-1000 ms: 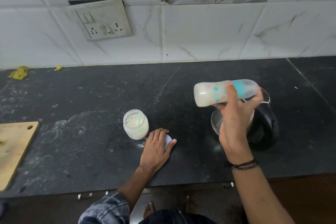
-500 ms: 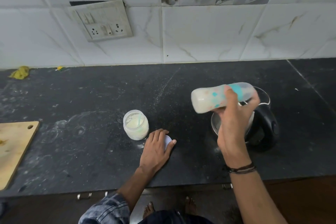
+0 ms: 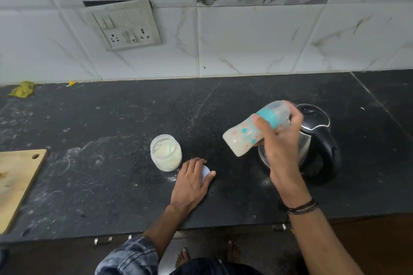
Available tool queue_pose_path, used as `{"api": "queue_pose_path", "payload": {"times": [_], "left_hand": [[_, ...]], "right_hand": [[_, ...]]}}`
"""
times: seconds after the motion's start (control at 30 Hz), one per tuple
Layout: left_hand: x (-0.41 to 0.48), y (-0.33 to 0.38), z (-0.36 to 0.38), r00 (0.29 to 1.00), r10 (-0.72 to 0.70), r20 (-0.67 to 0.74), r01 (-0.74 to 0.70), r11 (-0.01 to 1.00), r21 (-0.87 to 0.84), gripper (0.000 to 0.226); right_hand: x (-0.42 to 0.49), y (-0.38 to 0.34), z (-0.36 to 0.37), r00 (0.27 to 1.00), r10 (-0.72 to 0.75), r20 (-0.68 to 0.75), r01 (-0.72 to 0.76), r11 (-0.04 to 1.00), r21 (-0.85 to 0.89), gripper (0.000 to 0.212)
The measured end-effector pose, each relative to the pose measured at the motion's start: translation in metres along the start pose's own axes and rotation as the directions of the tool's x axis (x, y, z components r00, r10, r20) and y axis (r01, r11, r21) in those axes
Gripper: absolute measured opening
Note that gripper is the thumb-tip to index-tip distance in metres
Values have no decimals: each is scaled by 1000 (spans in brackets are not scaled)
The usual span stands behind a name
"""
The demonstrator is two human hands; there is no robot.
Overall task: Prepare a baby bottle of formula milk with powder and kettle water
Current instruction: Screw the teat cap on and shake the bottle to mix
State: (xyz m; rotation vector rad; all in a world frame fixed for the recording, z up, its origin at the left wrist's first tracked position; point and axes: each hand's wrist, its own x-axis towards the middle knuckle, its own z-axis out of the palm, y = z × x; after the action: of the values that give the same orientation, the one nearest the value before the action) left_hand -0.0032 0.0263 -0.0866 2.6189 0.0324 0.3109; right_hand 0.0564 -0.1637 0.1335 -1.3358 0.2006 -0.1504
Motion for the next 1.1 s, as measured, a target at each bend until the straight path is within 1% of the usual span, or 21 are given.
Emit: {"api": "queue_pose_path", "payload": {"times": [0.1,0.13,0.17,0.23,0.27,0.37,0.4,0.43,0.5,0.53,0.57,0.67,0.7,0.73,0.8,0.83,0.87,0.93,0.97,1.0,1.1], "left_hand": [[0,2,0,1000,-10,5,10,1000,6,53],[1,2,0,1000,-12,7,12,1000,9,53],[1,2,0,1000,-8,9,8,1000,12,53],[1,1,-1,1000,-1,9,1,1000,9,54],[1,1,-1,1000,0,10,0,1000,4,54],[0,3,-1,1000,-6,3,6,1000,1,54],[0,3,-1,1000,-4,0,4,1000,3,54],[0,3,-2,1000,-1,2,1,1000,4,54],[0,2,-2,1000,4,10,-4,1000,4,53],[0,1,-2,1000,5,13,-5,1000,1,53],[-1,1,-2,1000,3,13,-3,1000,-3,52],[0,3,0,1000,-3,-3,3,1000,7,51],[0,3,0,1000,-2,-8,2,1000,13,51],[0,2,0,1000,2,-11,-2,1000,17,51],[0,1,0,1000,8,-8,-8,1000,16,51],[0,1,0,1000,7,-5,-7,1000,14,51],[0,1,0,1000,4,-5,-4,1000,12,51],[0,2,0,1000,-4,-6,4,1000,9,50],[0,2,1,1000,-6,-6,6,1000,8,50],[0,2,1,1000,-3,-5,3,1000,8,49],[0,0,0,1000,8,-4,-8,1000,6,50]], "right_hand": [[2,-4,-5,982,-49,-181,79,984,160,58],[3,-5,-5,978,-59,-200,92,983,158,58],[4,-5,-5,983,-58,-174,80,989,127,57],[1,-3,-3,998,-20,-52,21,999,24,56],[0,-3,-3,999,-13,-40,14,1000,24,57],[1,-4,-6,981,-44,-191,78,983,169,60],[3,-4,-7,975,-41,-219,84,978,190,60],[5,-5,-7,979,-32,-203,69,982,177,58],[5,-2,-4,998,-1,-58,4,998,55,57],[4,-1,-3,1000,7,-7,-7,1000,26,60],[1,-2,-2,1000,-7,-15,8,999,38,62],[2,-5,-3,974,-65,-217,108,975,192,61],[3,-5,-3,968,-66,-243,117,972,204,60],[5,-4,-1,973,-60,-221,101,979,178,57],[4,-2,0,996,-19,-82,23,998,50,55],[2,-1,0,999,-8,-48,10,999,36,56],[0,-1,-1,997,-18,-69,22,998,67,58],[0,-3,-4,980,-54,-194,89,980,176,61],[1,-3,-4,970,-66,-234,113,975,193,61],[2,-3,-4,970,-66,-234,112,976,185,61],[-1,-1,1,998,-18,-68,20,999,35,58]]}}
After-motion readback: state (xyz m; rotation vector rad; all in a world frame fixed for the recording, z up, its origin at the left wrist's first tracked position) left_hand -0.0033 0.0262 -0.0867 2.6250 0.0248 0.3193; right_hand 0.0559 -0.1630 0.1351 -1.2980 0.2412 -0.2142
